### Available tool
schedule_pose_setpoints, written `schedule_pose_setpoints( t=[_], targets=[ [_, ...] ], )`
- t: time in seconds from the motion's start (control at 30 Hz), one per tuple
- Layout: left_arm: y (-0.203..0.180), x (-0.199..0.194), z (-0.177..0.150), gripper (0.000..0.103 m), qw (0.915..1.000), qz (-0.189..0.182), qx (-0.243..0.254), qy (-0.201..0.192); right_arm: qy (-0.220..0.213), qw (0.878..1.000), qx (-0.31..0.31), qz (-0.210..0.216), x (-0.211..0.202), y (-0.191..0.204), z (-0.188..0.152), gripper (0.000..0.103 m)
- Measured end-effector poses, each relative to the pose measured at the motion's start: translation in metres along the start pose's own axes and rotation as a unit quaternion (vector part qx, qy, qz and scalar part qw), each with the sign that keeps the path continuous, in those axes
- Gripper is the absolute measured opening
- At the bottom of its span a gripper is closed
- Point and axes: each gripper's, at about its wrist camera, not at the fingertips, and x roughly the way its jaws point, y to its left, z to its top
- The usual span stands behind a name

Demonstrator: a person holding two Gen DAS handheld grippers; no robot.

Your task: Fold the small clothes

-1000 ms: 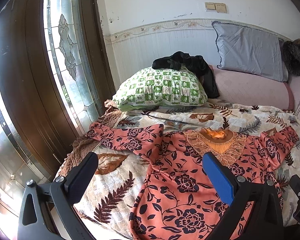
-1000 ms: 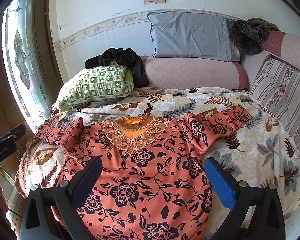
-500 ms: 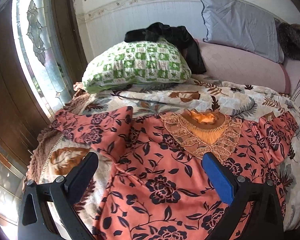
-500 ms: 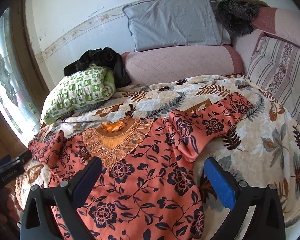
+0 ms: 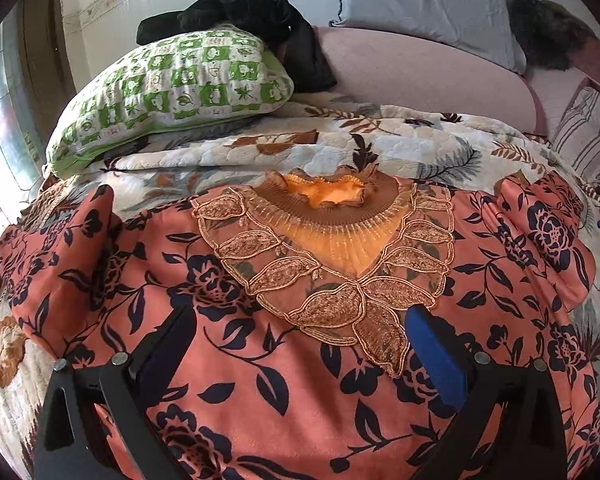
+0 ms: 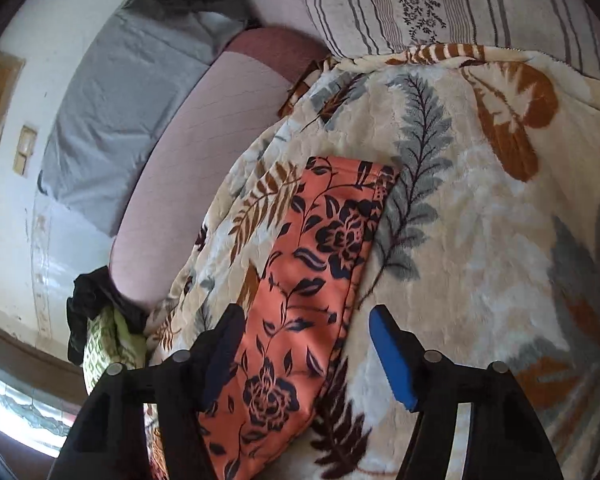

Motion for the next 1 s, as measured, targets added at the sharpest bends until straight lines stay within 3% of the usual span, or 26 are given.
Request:
schedule_pose_setpoints(
  t=[0.13,0.3,0.4,0.47,0.53,0.63,0.77,1.0],
  targets=[
    [0.008,0.011,0.004,0.103,0.9999,-0.011,-0.013,-0.002,0.001,0.999,0.009,-0.037,0.039,-0.004,0.018,0.052],
    [0.015,0.014,0.009,0.103,0.9997,0.006,-0.018,-0.016,0.013,0.999,0.024,-0.042,0.066,-0.010,0.015,0.042],
    [0.021,0.015,0.009,0.103,0.9996,0.009,-0.024,-0.015,0.008,0.998,0.024,-0.059,0.070,-0.008,0.013,0.031],
    [0.025,0.014,0.009,0.103,0.9993,0.010,-0.030,-0.018,0.008,0.997,0.018,-0.077,0.073,-0.007,0.014,0.009],
    [0.031,0.012,0.011,0.103,0.9990,0.011,-0.039,-0.020,0.007,0.997,0.017,-0.078,0.072,-0.005,0.014,0.008],
    [0.043,0.009,0.014,0.103,0.9979,0.017,-0.056,-0.027,-0.006,0.998,0.007,-0.060,0.060,0.010,0.011,0.008],
    [0.064,-0.002,0.020,0.103,0.9953,0.031,-0.081,-0.042,-0.007,1.000,-0.021,0.002,0.038,0.053,-0.002,0.008],
    [0.131,-0.032,0.019,0.103,0.9830,0.118,-0.124,-0.066,0.027,0.988,-0.103,0.114,0.002,0.175,-0.076,0.008]
  ],
)
